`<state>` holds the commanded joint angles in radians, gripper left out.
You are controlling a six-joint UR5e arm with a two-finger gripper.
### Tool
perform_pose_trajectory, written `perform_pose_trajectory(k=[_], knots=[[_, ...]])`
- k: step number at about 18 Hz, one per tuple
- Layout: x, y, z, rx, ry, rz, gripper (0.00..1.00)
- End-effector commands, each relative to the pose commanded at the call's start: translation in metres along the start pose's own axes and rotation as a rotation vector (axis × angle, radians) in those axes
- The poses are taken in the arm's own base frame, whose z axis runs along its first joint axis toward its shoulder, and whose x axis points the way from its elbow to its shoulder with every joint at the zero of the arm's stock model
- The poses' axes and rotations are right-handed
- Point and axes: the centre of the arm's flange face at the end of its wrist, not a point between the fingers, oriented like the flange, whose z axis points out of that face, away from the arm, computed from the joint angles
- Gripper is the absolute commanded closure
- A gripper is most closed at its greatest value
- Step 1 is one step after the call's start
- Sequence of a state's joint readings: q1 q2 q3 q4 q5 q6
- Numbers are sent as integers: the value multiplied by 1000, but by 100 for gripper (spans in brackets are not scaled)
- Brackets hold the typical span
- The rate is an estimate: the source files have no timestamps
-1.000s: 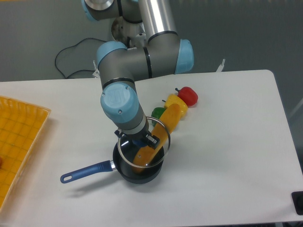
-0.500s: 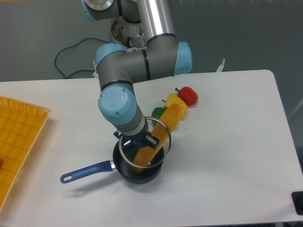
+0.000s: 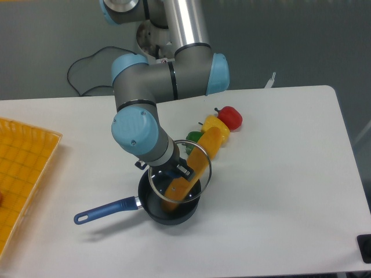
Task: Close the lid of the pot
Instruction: 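Lower the glass lid onto the saucepan rim beside the spatula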
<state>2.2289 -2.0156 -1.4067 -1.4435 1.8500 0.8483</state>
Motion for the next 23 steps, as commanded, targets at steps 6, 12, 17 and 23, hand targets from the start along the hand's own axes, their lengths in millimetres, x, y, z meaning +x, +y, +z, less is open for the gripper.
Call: perform_pose_trajectory(k=[6,12,17,23], knots=[[3,-9,3,-3,-2,-7,49],[8,-15,1,0,-7,-5,49],[8,-19,6,-8,-7,-10,49],[7,-22,8,-9,-6,-11,49]])
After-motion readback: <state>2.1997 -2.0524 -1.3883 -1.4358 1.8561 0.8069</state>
